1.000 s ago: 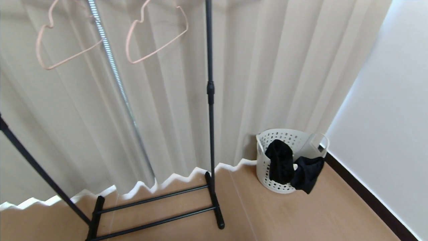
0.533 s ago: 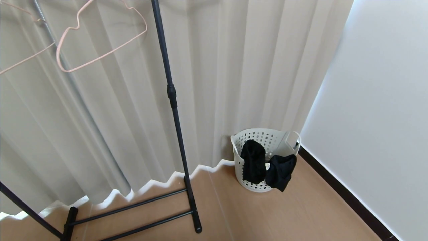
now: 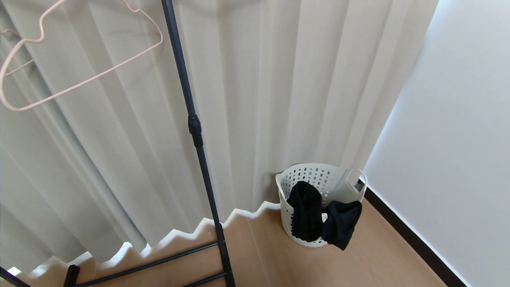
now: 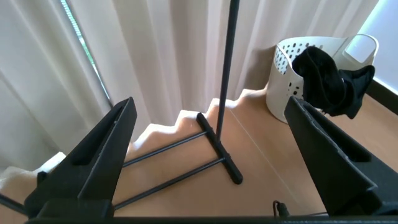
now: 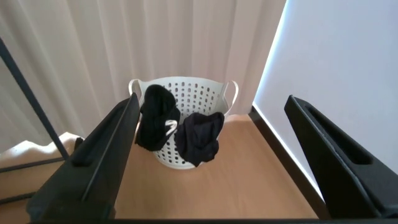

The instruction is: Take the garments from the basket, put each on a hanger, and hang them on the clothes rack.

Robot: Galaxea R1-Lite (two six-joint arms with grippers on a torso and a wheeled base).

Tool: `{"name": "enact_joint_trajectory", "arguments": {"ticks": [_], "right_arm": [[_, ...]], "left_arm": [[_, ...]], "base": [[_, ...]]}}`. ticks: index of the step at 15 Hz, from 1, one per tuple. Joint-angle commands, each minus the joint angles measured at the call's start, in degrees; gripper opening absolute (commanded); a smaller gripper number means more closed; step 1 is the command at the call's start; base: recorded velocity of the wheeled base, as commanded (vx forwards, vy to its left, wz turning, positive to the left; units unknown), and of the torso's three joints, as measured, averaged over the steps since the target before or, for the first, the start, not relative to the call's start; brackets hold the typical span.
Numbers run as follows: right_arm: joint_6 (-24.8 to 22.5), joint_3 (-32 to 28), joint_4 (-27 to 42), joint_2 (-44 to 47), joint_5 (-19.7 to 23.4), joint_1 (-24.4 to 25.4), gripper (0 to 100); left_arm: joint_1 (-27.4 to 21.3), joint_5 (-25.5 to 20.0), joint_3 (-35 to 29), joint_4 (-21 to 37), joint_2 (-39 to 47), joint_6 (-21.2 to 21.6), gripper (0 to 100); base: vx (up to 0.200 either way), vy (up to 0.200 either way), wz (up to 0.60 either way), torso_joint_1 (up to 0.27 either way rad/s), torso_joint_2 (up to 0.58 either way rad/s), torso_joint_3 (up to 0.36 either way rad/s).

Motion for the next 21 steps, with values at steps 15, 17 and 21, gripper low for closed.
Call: {"name": "enact_joint_trajectory", "arguments": {"ticks": [15, 17, 21], "right_arm": [[0.0, 0.0, 0.0, 0.0, 0.0, 0.0, 100], [0.0, 0.0, 0.0, 0.0, 0.0, 0.0, 100], [0.0, 0.0, 0.0, 0.0, 0.0, 0.0, 100]], "left_arm": [[0.0, 0.1, 0.0, 0.0, 0.0, -0.1, 100], [0.0, 0.1, 0.0, 0.0, 0.0, -0.1, 100], [0.0, 0.1, 0.0, 0.0, 0.0, -0.1, 100]], "base": [[0.053, -0.040, -0.04, 0.000, 0.00, 0.000], [0.000, 0.000, 0.00, 0.000, 0.00, 0.000], [0.000, 0.000, 0.00, 0.000, 0.00, 0.000]]}}
